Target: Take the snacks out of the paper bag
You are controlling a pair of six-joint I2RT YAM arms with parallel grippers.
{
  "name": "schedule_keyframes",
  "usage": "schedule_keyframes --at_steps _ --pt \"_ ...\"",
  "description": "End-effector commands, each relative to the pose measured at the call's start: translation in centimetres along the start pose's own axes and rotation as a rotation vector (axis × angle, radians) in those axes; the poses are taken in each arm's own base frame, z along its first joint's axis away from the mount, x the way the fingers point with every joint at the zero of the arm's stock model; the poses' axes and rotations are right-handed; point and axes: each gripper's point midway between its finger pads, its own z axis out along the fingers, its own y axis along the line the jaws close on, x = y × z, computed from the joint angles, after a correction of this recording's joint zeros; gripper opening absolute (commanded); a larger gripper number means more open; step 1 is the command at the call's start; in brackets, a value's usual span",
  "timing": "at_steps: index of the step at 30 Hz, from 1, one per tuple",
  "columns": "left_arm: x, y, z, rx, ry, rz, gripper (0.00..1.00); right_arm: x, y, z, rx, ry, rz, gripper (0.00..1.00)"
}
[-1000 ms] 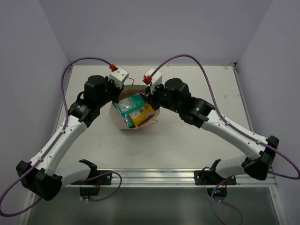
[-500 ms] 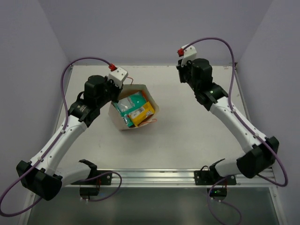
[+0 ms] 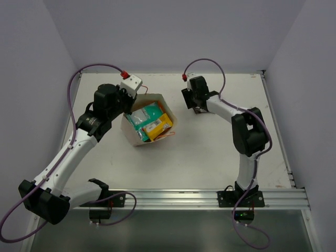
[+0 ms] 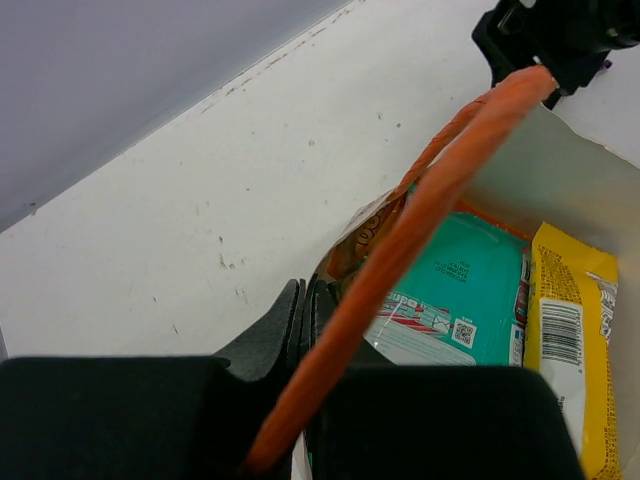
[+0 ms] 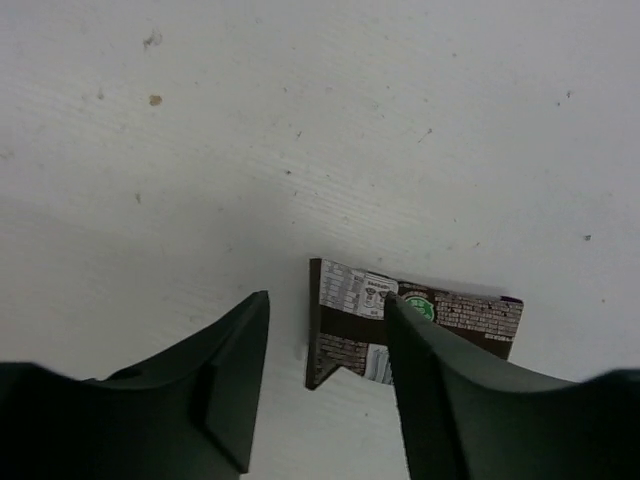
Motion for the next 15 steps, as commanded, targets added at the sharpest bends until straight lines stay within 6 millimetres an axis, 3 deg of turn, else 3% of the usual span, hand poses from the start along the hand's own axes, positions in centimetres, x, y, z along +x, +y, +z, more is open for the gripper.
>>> schedule_keyframes --at_steps 1,2,3,5,6,9,10,11,12,14,15 --pt "-4.6 1.6 -0.7 -0.056 -0.163 -0.011 0.0 -7.8 0.0 -6.6 -0.068 -0.216 0.077 0.59" --pt "-4.5 1.4 -0.6 -0.048 -0.162 -0.014 0.0 -7.8 0.2 -7.8 -0.086 -0.219 0.079 0.68" --pt "-4.5 1.4 -0.6 -0.046 -0.162 -0.014 0.0 -8.7 0.2 -10.6 -0.111 -0.245 0.084 0.71" --pt "-4.6 1.4 -0.6 -0.046 -0.164 -0.015 0.0 -9.2 1.1 -13.7 -0.156 -0.272 0.07 0.79" --pt "-4.6 1.5 -0.6 -0.048 -0.163 -0.014 0.0 -10.2 2.3 -17.1 -0.203 -0.316 0.086 0.8" --pt "-4.6 1.5 -0.7 -0.049 -0.16 -0.013 0.0 -10.5 4.2 -21.9 -0.243 -0.345 0.071 0.84" --pt "-4.8 1.5 -0.8 -0.046 -0.162 -0.011 0.0 -11.0 6.3 -24.8 -0.293 -0.389 0.048 0.84" --pt "-4.8 1.3 -0.8 -0.037 -0.163 -0.01 0.0 -11.3 7.4 -26.3 -0.319 -0.41 0.039 0.86" --pt "-5.2 1.3 -1.0 -0.036 -0.172 -0.009 0.0 -11.0 9.9 -28.2 -0.367 -0.414 0.028 0.87" --pt "-5.5 1.1 -1.1 -0.026 -0.177 -0.011 0.0 -11.0 11.7 -30.6 -0.401 -0.433 0.052 0.87" --pt "-5.9 1.1 -1.3 -0.021 -0.183 -0.013 0.0 -10.5 13.8 -31.9 -0.447 -0.43 0.038 0.87"
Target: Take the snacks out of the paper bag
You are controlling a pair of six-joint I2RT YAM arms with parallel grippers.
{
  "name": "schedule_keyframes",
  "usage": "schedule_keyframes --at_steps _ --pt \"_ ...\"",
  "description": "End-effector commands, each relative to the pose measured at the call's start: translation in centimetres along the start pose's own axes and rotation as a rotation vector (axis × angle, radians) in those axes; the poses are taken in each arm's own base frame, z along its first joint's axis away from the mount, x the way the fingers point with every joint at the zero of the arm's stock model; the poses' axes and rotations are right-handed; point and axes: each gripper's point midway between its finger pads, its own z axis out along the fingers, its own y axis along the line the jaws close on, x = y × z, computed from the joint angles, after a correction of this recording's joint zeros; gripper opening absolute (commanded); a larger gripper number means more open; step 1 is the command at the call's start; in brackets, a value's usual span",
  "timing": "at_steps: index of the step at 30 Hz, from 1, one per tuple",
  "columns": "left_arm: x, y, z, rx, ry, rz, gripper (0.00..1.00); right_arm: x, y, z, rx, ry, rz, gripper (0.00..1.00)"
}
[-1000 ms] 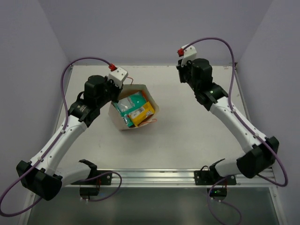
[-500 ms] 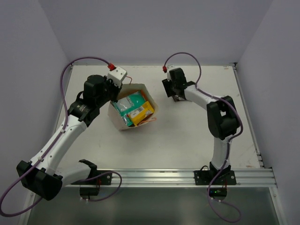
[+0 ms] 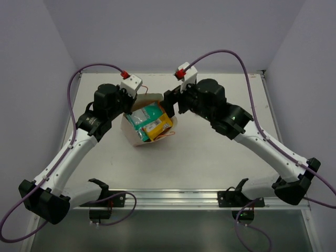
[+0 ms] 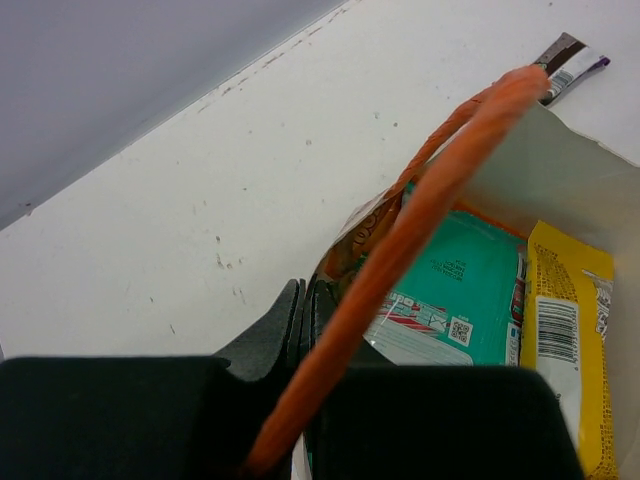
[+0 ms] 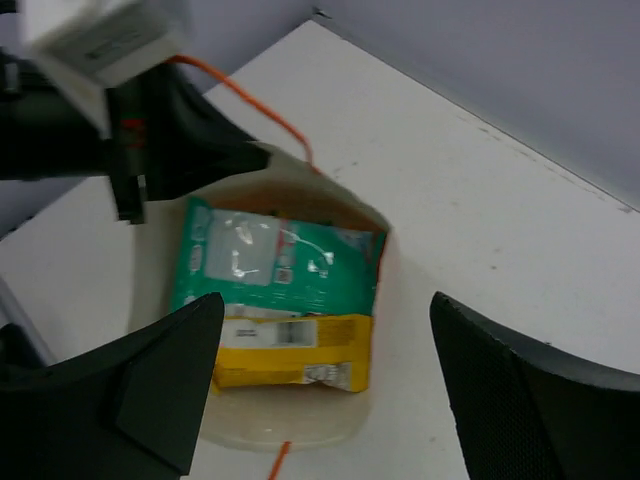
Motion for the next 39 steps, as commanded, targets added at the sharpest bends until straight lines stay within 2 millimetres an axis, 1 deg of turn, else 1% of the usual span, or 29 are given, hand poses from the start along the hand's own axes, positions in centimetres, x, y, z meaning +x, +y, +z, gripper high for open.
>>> schedule_keyframes --at_steps 1,2,3,4,6,8,9,11,14,16,17,19,20,23,25,26,27,29,30,31,32,33,34,35,36,37,39 --pt "-6.2 0.9 -1.5 -0.018 -0.188 -0.015 0.0 2.6 4.8 -1.0 -0.061 0.1 0.058 0.87" --pt "-6.1 0.7 -1.6 -0.009 -0.18 -0.022 0.0 2.6 6.1 -1.0 -0.082 0.095 0.084 0.86" --pt "-6.3 0.6 -1.7 -0.003 -0.181 -0.025 0.0 3.1 8.1 -1.3 -0.117 0.102 0.086 0.85" --pt "-6.4 0.4 -1.7 0.004 -0.181 -0.03 0.0 4.3 8.8 -0.8 -0.11 0.124 0.089 0.83" --pt "-6.2 0.2 -2.0 0.01 -0.173 -0.044 0.0 5.7 10.5 -0.5 -0.117 0.161 0.118 0.82" --pt "-5.9 0.0 -2.1 0.019 -0.163 -0.056 0.0 7.4 11.4 0.5 -0.099 0.198 0.155 0.81" --pt "-5.7 -0.2 -2.2 0.024 -0.161 -0.059 0.0 8.1 12.1 0.6 -0.106 0.211 0.162 0.81" --pt "-5.3 -0.5 -2.2 0.035 -0.147 -0.071 0.0 9.7 12.8 1.3 -0.102 0.242 0.189 0.81" --pt "-4.8 -0.9 -2.2 0.042 -0.129 -0.083 0.0 11.5 13.6 1.8 -0.099 0.282 0.198 0.81" --pt "-4.7 -1.0 -2.2 0.041 -0.124 -0.09 0.0 13.2 13.4 2.4 -0.075 0.309 0.195 0.8" --pt "-4.7 -1.1 -2.2 0.043 -0.122 -0.096 0.0 13.3 13.4 2.8 -0.069 0.298 0.201 0.79" --pt "-4.7 -1.1 -2.3 0.044 -0.122 -0.1 0.0 14.5 13.2 3.4 -0.047 0.304 0.202 0.77" --pt "-4.6 -1.1 -2.2 0.044 -0.12 -0.105 0.0 14.4 13.3 3.8 -0.049 0.293 0.208 0.75" --pt "-4.4 -1.3 -1.9 0.049 -0.11 -0.112 0.0 15.0 13.3 4.7 -0.024 0.297 0.206 0.72" --pt "-4.4 -1.4 -1.9 0.052 -0.11 -0.115 0.0 15.4 12.7 5.1 0.013 0.29 0.199 0.67" --pt "-4.2 -1.5 -1.9 0.053 -0.106 -0.116 0.0 15.2 12.5 5.3 0.023 0.276 0.197 0.64" --pt "-4.2 -1.5 -1.9 0.052 -0.104 -0.118 0.0 15.4 12.2 5.3 0.035 0.271 0.19 0.57" --pt "-3.9 -1.5 -1.8 0.051 -0.098 -0.12 0.0 14.9 11.6 5.3 0.053 0.241 0.176 0.48" --pt "-3.7 -1.5 -1.8 0.049 -0.093 -0.12 0.0 15.1 11.4 5.1 0.057 0.24 0.168 0.39" --pt "-3.6 -1.5 -1.8 0.048 -0.086 -0.119 0.0 14.5 11.1 4.9 0.063 0.221 0.16 0.33" --pt "-3.4 -1.5 -1.9 0.045 -0.083 -0.118 0.0 14.3 10.9 4.8 0.065 0.214 0.152 0.23" --pt "-3.3 -1.4 -1.9 0.038 -0.077 -0.118 0.0 14.3 10.8 4.6 0.065 0.208 0.147 0.17" --pt "-3.2 -1.3 -2.0 0.035 -0.075 -0.117 0.0 13.3 10.7 4.2 0.053 0.179 0.136 0.13" --pt "-3.1 -1.3 -1.9 0.033 -0.074 -0.116 0.0 12.9 10.7 4.0 0.049 0.167 0.131 0.06" --pt "-3.0 -1.2 -1.9 0.028 -0.07 -0.116 0.0 12.6 10.6 3.8 0.044 0.157 0.125 0.02" --pt "-2.8 -1.2 -1.9 0.028 -0.067 -0.12 0.0 11.4 10.6 3.3 0.027 0.127 0.112 0.0" --pt "-2.7 -1.2 -1.9 0.025 -0.065 -0.119 0.0 10.1 10.6 2.6 0.003 0.099 0.104 0.0"
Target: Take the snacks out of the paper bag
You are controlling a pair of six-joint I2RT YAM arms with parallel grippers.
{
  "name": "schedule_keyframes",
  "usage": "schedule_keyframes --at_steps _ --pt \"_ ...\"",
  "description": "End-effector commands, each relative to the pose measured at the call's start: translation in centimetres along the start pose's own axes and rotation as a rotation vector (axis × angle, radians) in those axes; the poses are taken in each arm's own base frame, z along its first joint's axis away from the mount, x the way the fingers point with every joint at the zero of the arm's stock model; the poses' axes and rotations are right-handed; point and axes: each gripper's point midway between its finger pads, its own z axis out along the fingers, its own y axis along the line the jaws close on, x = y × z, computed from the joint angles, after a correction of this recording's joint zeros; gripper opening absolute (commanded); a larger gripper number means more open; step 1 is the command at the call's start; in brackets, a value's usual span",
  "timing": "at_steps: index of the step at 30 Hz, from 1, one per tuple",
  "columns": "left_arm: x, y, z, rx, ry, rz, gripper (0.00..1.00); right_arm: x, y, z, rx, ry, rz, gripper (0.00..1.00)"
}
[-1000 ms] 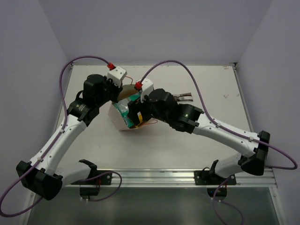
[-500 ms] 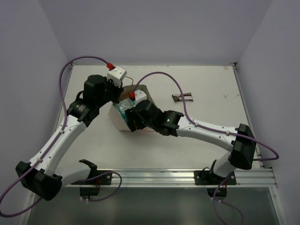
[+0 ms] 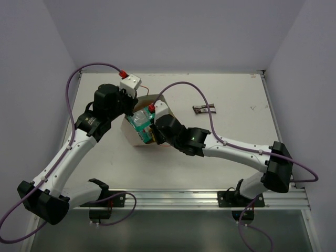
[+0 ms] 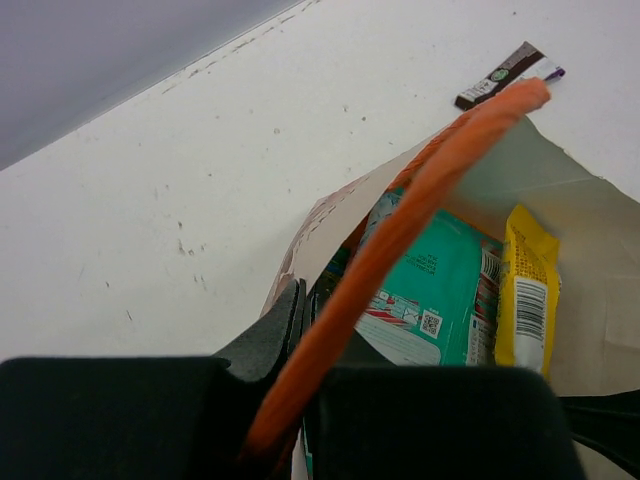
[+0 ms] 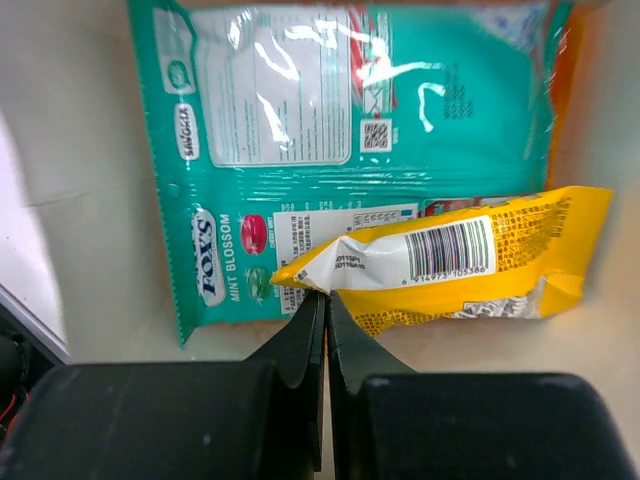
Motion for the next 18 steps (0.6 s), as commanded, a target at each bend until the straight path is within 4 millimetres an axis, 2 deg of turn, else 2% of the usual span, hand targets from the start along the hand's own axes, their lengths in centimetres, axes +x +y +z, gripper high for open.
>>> schedule_keyframes --at_steps 1,8,11,12,15,16,17,18 --pt "-2.7 0.0 -1.4 -0.012 -0.089 -0.02 0.0 -5.5 0.0 -3.0 -0.035 -0.172 -0.017 0.0" --pt "-2.3 0.3 -1.1 -0.032 -0.075 -0.023 0.0 -10.6 0.2 -8.1 -0.111 -0.322 -0.069 0.0" --pt "-2.5 0.5 -1.0 -0.042 -0.075 -0.025 0.0 -13.2 -0.7 -10.9 -0.104 -0.404 -0.092 0.0" --pt "-2.5 0.5 -1.1 -0.044 -0.077 -0.022 0.0 -14.4 -1.3 -12.5 -0.094 -0.447 -0.113 0.0" --pt "-2.5 0.8 -1.0 -0.059 -0.075 -0.019 0.0 -16.3 -3.8 -15.2 -0.014 -0.52 -0.149 0.0" --pt "-2.4 0.8 -1.0 -0.06 -0.072 -0.018 0.0 -17.2 -6.1 -16.8 0.05 -0.56 -0.137 0.0" --pt "-2.3 0.8 -0.9 -0.058 -0.069 -0.016 0.0 -17.1 -7.4 -17.1 0.078 -0.56 -0.131 0.0" --pt "-2.3 0.8 -0.9 -0.059 -0.069 -0.013 0.0 -17.4 -10.4 -17.9 0.147 -0.572 -0.093 0.0"
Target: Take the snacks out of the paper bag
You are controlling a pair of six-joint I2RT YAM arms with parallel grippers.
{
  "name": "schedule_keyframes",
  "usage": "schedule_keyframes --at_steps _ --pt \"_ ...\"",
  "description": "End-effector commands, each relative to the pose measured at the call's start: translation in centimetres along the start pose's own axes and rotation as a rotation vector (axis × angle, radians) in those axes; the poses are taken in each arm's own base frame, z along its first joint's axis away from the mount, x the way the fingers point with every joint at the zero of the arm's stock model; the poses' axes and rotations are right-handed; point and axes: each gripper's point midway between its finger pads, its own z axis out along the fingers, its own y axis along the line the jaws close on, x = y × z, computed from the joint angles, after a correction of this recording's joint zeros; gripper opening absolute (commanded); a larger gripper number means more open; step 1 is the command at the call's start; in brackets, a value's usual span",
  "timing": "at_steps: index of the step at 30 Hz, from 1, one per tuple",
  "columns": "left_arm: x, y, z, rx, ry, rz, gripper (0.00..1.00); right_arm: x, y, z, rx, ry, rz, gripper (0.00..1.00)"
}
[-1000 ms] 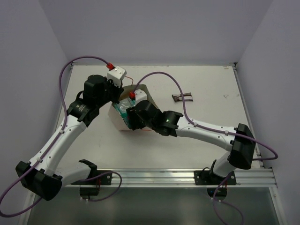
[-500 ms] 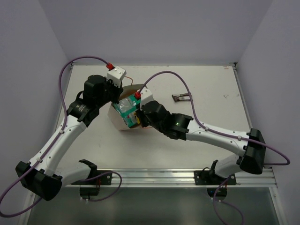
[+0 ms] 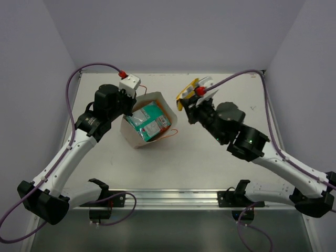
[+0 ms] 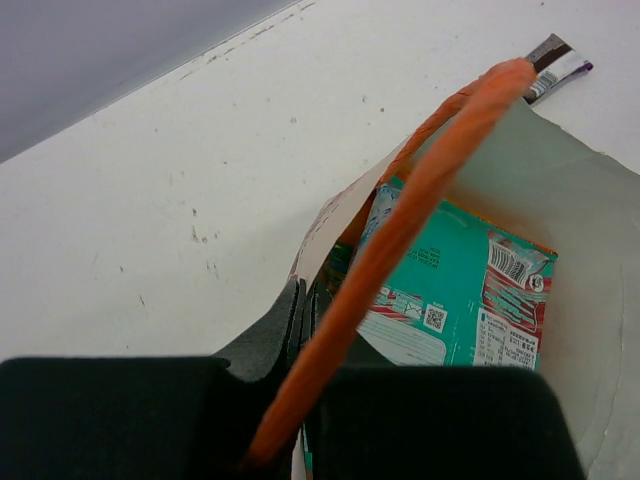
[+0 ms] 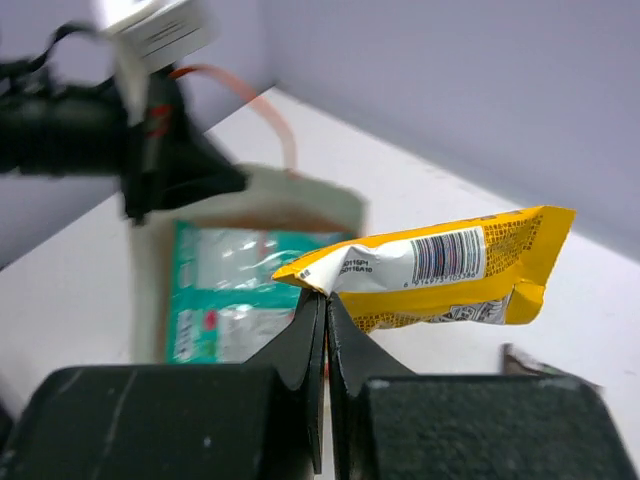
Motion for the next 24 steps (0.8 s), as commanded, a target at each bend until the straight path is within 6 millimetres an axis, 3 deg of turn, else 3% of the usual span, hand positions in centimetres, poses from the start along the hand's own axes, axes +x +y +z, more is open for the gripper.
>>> schedule_keyframes --at_steps 1,3,4,6,7,8,10,11,13,14,17,18,21,23,24 --pt "-2.7 0.2 -0.8 -0.017 -0.085 -0.015 0.0 -4.7 -8.6 -3.2 0.235 -0.139 0.002 0.0" --pt "-2.8 0.2 -0.9 -0.016 -0.09 -0.014 0.0 -2.2 -11.7 -3.1 0.325 -0.098 0.033 0.0" --pt "-2.8 0.2 -0.9 -0.016 -0.088 -0.014 0.0 -1.1 -14.9 -3.4 0.413 -0.082 0.047 0.0" --pt "-2.9 0.7 -1.0 -0.044 -0.09 -0.009 0.0 2.7 -17.0 -2.7 0.447 -0.009 0.094 0.0" --pt "-2.8 0.8 -1.0 -0.047 -0.087 -0.006 0.0 4.1 -19.5 -2.8 0.507 0.017 0.119 0.0" --pt "-2.8 0.9 -1.0 -0.053 -0.087 -0.003 0.0 7.2 -20.1 -1.9 0.502 0.091 0.139 0.0" --pt "-2.8 0.9 -1.0 -0.053 -0.084 0.003 0.0 10.5 -22.0 -1.5 0.54 0.16 0.201 0.0" --pt "-2.8 0.9 -1.0 -0.051 -0.087 0.006 0.0 13.8 -22.2 -0.3 0.534 0.248 0.225 0.0" --pt "-2.6 0.9 -0.9 -0.049 -0.081 0.017 0.0 17.3 -22.3 0.4 0.537 0.343 0.287 0.0" --pt "-2.6 0.8 -0.9 -0.042 -0.082 0.023 0.0 20.1 -22.1 1.1 0.531 0.419 0.311 0.0" --pt "-2.4 0.6 -0.8 -0.028 -0.079 0.046 0.0 23.6 -21.3 2.4 0.507 0.509 0.395 0.0" --pt "-2.5 0.6 -0.8 -0.024 -0.082 0.055 0.0 26.0 -21.5 2.6 0.537 0.579 0.413 0.0" --pt "-2.9 -0.1 -1.0 0.018 -0.096 0.083 0.0 27.8 -21.2 3.2 0.52 0.645 0.411 0.29" --pt "-3.0 0.0 -1.1 0.021 -0.095 0.105 0.0 26.5 -20.7 3.3 0.479 0.619 0.384 0.42" --pt "-3.1 0.1 -1.1 0.02 -0.095 0.109 0.0 24.3 -19.8 3.4 0.445 0.57 0.368 0.59"
